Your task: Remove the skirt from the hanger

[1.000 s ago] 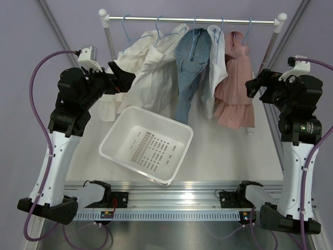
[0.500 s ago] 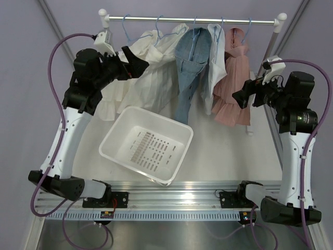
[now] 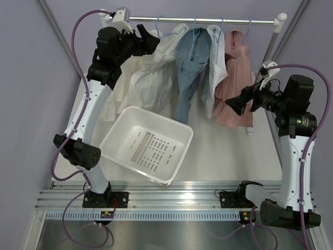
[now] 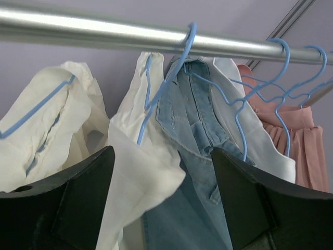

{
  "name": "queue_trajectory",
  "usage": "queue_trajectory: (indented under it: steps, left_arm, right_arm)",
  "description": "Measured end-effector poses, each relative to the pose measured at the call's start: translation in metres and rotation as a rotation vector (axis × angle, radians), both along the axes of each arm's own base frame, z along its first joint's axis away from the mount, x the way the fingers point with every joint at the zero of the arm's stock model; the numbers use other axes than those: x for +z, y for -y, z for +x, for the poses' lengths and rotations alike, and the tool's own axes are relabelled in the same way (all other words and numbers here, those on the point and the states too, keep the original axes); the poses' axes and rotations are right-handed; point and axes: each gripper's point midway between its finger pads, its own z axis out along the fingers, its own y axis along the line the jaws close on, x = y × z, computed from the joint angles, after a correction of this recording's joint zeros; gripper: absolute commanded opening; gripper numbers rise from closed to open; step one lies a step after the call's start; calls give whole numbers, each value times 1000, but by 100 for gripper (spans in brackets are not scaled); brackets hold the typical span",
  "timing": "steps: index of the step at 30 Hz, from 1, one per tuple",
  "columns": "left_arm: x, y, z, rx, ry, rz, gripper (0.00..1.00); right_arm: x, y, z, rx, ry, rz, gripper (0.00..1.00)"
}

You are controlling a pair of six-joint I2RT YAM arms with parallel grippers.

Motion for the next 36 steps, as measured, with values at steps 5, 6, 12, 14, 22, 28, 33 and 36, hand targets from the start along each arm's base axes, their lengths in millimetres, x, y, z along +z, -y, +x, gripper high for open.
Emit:
queue_trajectory:
  steps: [5,6,12,14,22,28,33,36]
  left_arm:
    - [-1,9,24,-4,64,25,66]
    - [-2,11,28,-5,75,34,66]
    - [-15,25,47,-16,129,102,62]
    - [-20,28,53,-15,143,129,61]
    - [-36,28,64,21,160,221,44]
    - [-39,26,68,35,171,253,15]
    - [-36,28,69,30,186,264,0]
    - [-34,28,67,27,190,271,0]
  right_arm:
    - [-4,-2,-3,14,-10,13,99]
    - [-4,-2,-3,15,-12,15,99]
    - [-5,-3,-3,21,-12,25,99]
    - [-5,-4,-3,27,-13,30,99]
    - [-2,-3,-2,21,-10,42,99]
    - [0,-2,-1,21,-2,46,99]
    - [1,-3,-3,30,-3,52,99]
    - [1,-3,-3,30,-2,52,99]
